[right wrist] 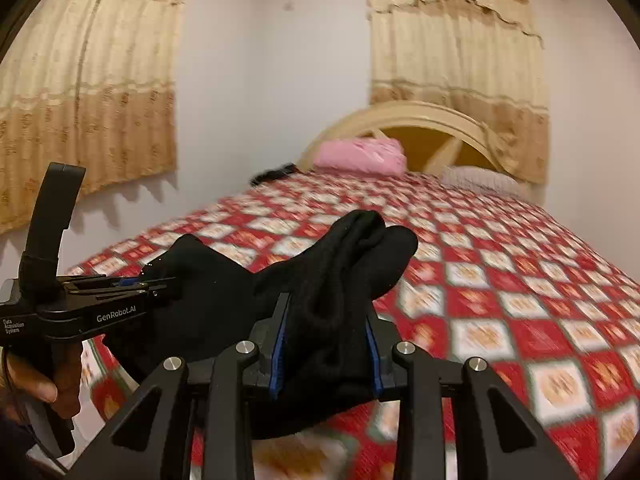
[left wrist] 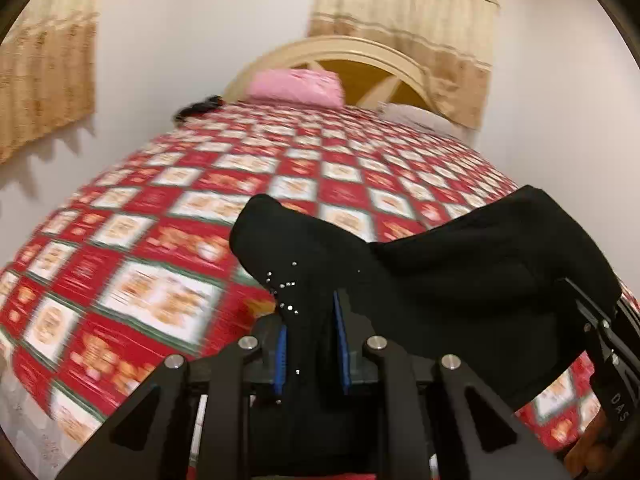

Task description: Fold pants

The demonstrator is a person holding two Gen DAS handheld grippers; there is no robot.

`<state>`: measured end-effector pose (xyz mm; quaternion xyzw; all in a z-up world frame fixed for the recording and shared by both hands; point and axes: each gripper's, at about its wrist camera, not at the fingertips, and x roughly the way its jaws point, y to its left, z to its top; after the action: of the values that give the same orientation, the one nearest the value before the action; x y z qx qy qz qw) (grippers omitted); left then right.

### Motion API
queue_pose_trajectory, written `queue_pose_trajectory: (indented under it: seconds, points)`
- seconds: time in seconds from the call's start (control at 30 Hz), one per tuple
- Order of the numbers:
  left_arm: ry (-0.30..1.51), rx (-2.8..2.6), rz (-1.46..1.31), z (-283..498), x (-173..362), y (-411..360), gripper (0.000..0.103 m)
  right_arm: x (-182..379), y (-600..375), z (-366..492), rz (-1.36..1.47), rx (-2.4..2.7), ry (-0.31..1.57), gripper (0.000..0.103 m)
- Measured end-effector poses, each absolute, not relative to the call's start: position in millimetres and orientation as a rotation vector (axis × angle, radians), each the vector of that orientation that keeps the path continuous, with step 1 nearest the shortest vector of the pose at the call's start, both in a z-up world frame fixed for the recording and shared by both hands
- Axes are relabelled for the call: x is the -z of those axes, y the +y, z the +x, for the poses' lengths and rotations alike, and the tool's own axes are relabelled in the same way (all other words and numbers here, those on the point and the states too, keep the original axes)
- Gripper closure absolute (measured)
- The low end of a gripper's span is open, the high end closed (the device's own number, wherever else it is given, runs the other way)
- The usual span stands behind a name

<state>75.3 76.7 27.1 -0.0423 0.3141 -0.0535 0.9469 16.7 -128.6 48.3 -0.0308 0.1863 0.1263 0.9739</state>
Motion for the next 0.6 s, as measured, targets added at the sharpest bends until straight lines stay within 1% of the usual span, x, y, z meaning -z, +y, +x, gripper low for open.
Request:
queue_pose_trajectory:
  seconds: [0.1,0.2,0.33,0.43,0.47,0.5,0.53,0.57,0.6]
  points:
    - [0.603,0.025,-0.064,89.5,-36.7,100.2,0.082,-46.5,-99.6,48.6,-0.07,-0.309,0.34,0.07]
    - [0.575,-0.061,-0.022,107.2,-39.2,119.0,0.082,-34.0,-77.8,82.2,-0.095,-0.316,0.36,0.07]
    - [0.657,-0.111,0.0,132.8,-11.8,136.2,0.082,5.9,-59.7,128.9,-0.144,-0.337,0.515,0.07]
    - [0.803,-0.112,-0.007,149.6,27.3,149.3,0.078,41.5,-54.4,154.6,-0.191,-0.332,0.684,0.067]
    - [0.831,-0.127,-0.009,150.3,40.4,154.4,0.073,44.8,-59.0,158.2,-0.173,-0.333,0.711,0.063]
    - [0.834,-0.133,-0.008,147.0,44.3,156.4,0.065,42.9,-65.9,158.4,-0.151,-0.342,0.713,0.058]
    - [0.826,-0.141,-0.003,144.7,45.9,159.2,0.059,41.2,-71.0,159.1,-0.143,-0.344,0.719,0.054]
    - [0.813,-0.165,0.014,140.6,46.1,163.2,0.041,41.7,-74.9,158.3,-0.161,-0.338,0.727,0.046]
    - [0.812,-0.193,0.035,137.8,44.5,167.1,0.023,42.1,-78.3,157.4,-0.175,-0.336,0.732,0.042]
